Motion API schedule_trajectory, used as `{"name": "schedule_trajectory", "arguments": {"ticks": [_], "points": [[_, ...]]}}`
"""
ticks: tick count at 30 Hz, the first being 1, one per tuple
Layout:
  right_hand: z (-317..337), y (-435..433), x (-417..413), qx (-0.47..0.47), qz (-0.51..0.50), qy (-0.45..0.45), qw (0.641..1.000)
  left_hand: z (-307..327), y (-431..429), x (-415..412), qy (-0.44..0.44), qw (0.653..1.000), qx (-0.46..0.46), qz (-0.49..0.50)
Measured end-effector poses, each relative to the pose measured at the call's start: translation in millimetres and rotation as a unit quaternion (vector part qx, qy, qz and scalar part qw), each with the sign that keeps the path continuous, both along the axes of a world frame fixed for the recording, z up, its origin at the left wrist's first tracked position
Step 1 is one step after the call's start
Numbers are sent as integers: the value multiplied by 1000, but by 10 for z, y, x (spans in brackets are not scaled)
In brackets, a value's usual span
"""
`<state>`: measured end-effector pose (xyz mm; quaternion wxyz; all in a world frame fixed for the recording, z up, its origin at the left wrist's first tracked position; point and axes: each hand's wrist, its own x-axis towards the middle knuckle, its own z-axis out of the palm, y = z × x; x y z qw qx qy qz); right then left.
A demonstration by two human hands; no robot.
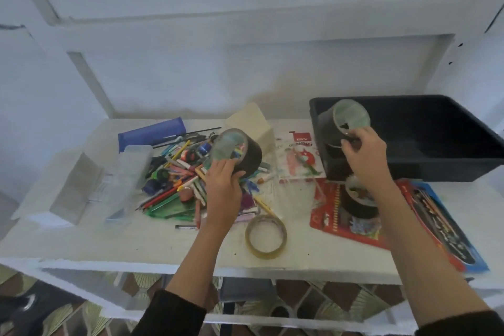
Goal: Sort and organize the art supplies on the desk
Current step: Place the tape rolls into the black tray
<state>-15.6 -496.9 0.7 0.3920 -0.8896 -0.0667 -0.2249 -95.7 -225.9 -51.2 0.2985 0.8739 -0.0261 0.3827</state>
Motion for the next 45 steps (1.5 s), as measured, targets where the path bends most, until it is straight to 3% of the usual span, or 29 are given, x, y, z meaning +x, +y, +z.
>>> {"name": "schedule_trajectory", "arguments": {"ticks": [4, 8, 12, 16, 19, 25, 28, 32, 36, 45], "points": [[60, -668, 389, -50, 1, 30, 998, 102, -677, 613, 6, 996, -8, -85], [15, -1298, 716, -116, 23, 118, 986, 210, -1343, 1172, 0, 988, 4, -152], [-10, -1818, 965, -179, 80, 239, 951, 287, -1931, 1741, 38, 978, 20, -204], [-106, -1971, 1145, -250, 166, 292, 908, 251, -2312, 2274, 121, 961, 45, -244], [-215, -1918, 1267, -284, 216, 307, 882, 184, -2527, 2602, 173, 947, 77, -259], [-341, -1812, 1428, -295, 263, 276, 876, -70, -2560, 3024, 330, 905, 133, -234], [-386, -1746, 1489, -290, 268, 264, 880, -109, -2530, 3096, 358, 895, 171, -207], [-449, -1651, 1567, -269, 260, 258, 891, -145, -2442, 3118, 421, 850, 207, -239], [-519, -1666, 1577, -254, 255, 260, 896, -131, -2349, 3144, 400, 823, 300, -271], [-353, -1686, 1485, -281, 207, 240, 906, 118, -2018, 2729, 338, 886, 180, -261]]}}
